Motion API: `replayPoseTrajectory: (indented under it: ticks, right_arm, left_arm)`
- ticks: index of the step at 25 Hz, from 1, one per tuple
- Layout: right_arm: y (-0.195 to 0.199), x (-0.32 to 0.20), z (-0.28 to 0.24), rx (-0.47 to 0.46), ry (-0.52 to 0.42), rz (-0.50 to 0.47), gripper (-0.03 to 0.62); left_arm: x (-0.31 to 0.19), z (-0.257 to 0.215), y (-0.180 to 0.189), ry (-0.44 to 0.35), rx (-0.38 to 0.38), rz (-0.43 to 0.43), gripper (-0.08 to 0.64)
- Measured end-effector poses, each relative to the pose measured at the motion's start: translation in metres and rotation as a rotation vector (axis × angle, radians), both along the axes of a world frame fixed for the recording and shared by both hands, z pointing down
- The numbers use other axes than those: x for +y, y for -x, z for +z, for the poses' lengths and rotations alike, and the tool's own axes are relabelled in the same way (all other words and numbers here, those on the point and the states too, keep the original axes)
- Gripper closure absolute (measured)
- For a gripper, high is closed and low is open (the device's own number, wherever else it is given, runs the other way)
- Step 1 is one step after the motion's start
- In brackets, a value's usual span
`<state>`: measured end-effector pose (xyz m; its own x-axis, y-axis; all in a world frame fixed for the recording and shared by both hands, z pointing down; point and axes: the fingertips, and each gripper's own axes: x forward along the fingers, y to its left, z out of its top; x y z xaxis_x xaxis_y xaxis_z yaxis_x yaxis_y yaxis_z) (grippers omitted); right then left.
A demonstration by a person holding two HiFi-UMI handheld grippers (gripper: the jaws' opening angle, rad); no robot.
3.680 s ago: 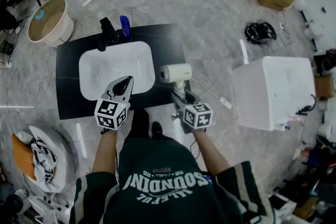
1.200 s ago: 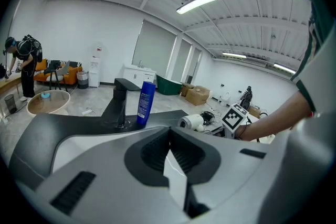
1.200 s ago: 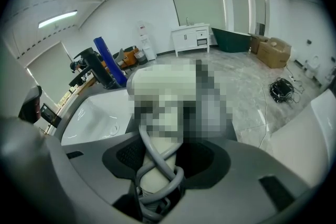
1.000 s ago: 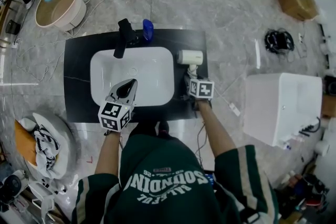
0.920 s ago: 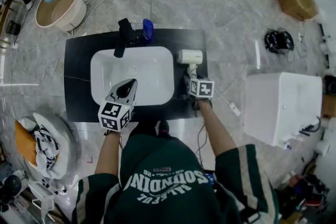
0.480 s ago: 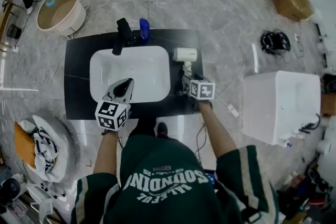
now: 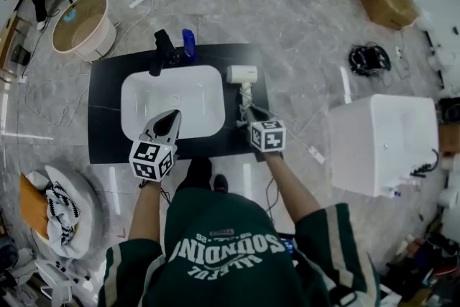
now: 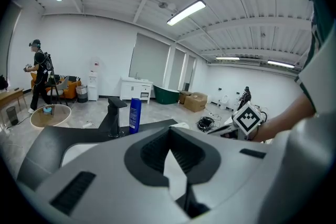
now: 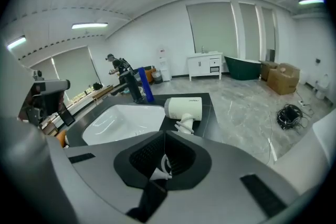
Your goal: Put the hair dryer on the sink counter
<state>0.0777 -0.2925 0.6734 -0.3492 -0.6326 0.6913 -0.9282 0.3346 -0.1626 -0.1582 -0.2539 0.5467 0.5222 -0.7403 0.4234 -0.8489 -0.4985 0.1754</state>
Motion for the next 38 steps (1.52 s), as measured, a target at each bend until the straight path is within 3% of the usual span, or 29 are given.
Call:
replayPoseTrajectory:
  ticks: [5, 13, 21, 38]
  right_arm:
    - [0.008, 0.017, -0.026, -0.063, -0.063, -0.024, 0.588]
    - [0.020, 0.032, -0.114, -0.183, -0.276, -0.031, 0.591]
    - [0.028, 0.048, -0.171, -0.172, -0.442, -0.097, 0.592]
    - [0.016, 0.055, -0.160, -0.172, -0.448, -0.082, 0.594]
  left_arm:
    - [0.016, -0.006, -0.006, -0.017, 0.001, -0.001, 0.558]
    - [0.033, -0.022, -0.015, -0.062, -0.009, -0.006, 0.558]
    - [0.037, -0.036, -0.021, -0.094, -0.008, -0.005, 0.558]
    - [0.031, -0.041, -0.025, -0.118, 0.005, -0.016, 0.558]
